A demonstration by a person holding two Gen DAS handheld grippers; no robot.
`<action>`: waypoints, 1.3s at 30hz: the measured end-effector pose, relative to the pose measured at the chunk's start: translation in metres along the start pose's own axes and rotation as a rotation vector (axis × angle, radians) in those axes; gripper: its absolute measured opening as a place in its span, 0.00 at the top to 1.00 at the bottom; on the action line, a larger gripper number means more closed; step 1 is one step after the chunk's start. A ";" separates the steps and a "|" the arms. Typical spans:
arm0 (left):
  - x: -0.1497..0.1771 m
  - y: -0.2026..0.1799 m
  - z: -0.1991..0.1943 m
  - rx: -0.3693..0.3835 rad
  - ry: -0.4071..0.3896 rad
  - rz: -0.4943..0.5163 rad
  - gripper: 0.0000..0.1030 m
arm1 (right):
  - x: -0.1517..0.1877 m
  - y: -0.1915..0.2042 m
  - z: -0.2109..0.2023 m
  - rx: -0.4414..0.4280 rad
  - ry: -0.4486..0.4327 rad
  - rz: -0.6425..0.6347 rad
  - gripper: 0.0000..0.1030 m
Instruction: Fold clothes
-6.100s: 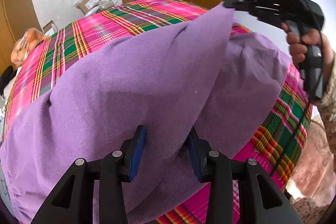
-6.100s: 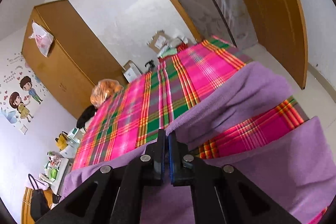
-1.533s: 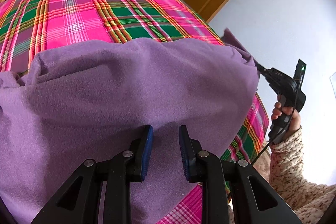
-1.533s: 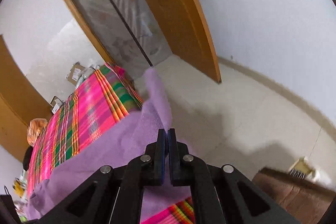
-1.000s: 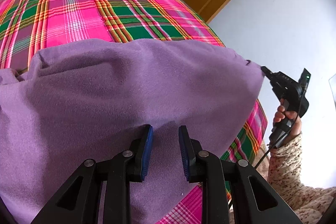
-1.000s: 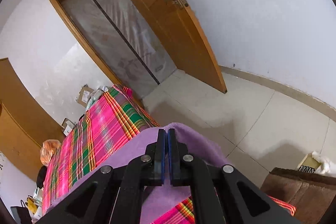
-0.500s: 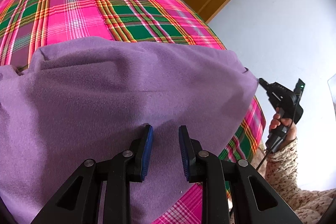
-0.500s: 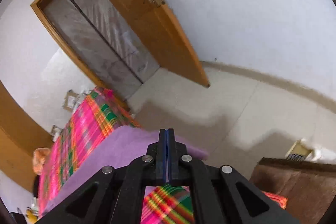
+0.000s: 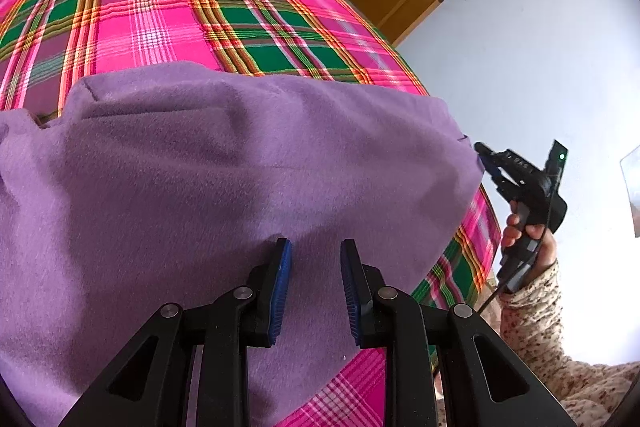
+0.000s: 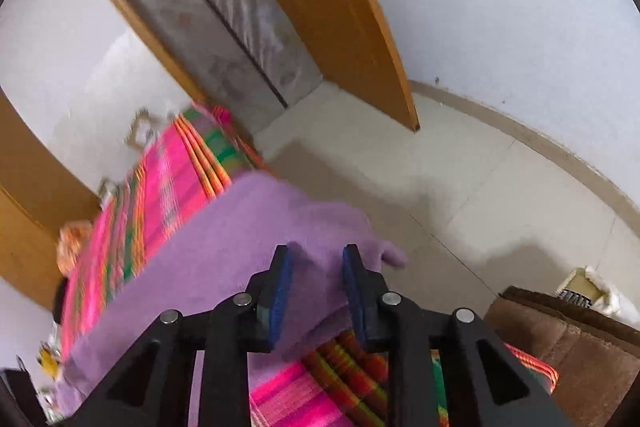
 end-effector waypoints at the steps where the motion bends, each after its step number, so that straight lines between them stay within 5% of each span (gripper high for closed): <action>1: 0.001 0.001 -0.001 0.002 0.000 -0.003 0.75 | 0.002 -0.002 0.000 -0.005 -0.003 0.016 0.71; 5: 0.005 0.004 -0.008 0.005 -0.005 -0.008 0.75 | 0.008 -0.003 -0.005 0.023 0.010 0.034 0.64; 9: 0.010 0.014 -0.018 0.010 -0.020 -0.028 0.75 | 0.008 0.027 -0.022 0.116 -0.043 -0.088 0.64; 15: 0.019 0.038 -0.037 0.012 -0.049 -0.074 0.75 | 0.035 0.101 -0.023 0.022 -0.055 -0.291 0.64; 19: 0.021 0.062 -0.058 -0.012 -0.098 -0.117 0.75 | 0.058 0.131 -0.010 0.057 -0.016 -0.388 0.64; 39: 0.015 0.196 -0.140 -0.027 -0.244 -0.392 0.75 | 0.129 0.278 -0.003 -0.060 0.041 -0.680 0.64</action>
Point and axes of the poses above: each gripper's, at about its wrist camera, not at the fingertips, and z roughly the way its jaws point, y to its left, x to its underside, the point moved 5 cm from there along z, roughly the way its jaws point, and after that the axes turned 10 degrees about -z, right-handed, at the moved point
